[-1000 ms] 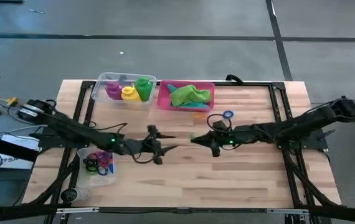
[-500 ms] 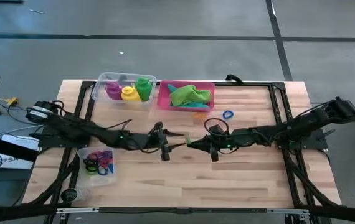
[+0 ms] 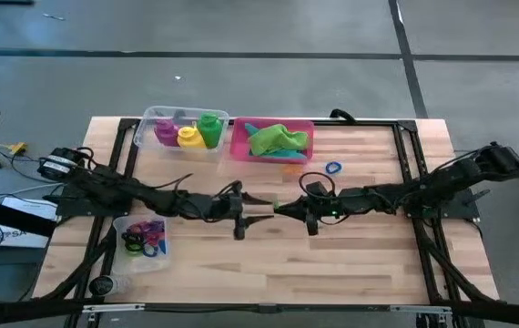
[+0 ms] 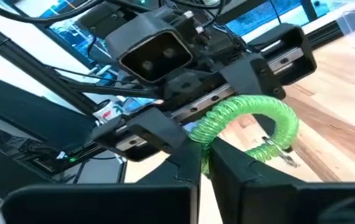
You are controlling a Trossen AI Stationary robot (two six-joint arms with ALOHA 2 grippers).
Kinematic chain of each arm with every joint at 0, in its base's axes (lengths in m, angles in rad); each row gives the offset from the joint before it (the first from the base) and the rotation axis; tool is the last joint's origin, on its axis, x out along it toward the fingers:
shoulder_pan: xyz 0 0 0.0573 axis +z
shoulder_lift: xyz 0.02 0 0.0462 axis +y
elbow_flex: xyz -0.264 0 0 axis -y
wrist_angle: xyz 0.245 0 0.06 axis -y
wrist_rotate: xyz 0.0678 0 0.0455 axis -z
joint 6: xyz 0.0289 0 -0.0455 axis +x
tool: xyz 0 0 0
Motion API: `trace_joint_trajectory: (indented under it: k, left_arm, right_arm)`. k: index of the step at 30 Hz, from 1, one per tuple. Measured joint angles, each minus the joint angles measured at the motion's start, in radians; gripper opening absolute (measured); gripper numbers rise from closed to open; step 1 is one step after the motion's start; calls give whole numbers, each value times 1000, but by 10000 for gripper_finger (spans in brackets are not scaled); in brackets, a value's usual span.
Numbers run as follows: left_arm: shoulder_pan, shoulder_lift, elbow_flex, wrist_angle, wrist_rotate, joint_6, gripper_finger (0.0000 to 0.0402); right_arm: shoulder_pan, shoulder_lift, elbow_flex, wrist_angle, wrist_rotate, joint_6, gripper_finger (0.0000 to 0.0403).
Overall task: Pick & Place Sports Items
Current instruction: Put the green spring keychain into the bottom transparent bin
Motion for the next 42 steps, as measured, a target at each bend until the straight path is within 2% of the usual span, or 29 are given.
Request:
trace_joint_trajectory:
  k: [15,19,28,33,42]
  left_arm:
    - [12,0,0,34,-3,17,183]
    - [18,0,0,33,-4,31,140]
    - [16,0,0,33,-3,61,3]
    - [16,0,0,33,-3,60,14]
    - [15,0,0,14,-3,68,1]
  right_arm:
    - [0,0,0,0,0,0,0]
    - [0,0,0,0,0,0,0]
    - [0,0,0,-1,-1,0,0]
    - [0,0,0,-1,-3,0,0]
    - [0,0,0,-1,-5,0,0]
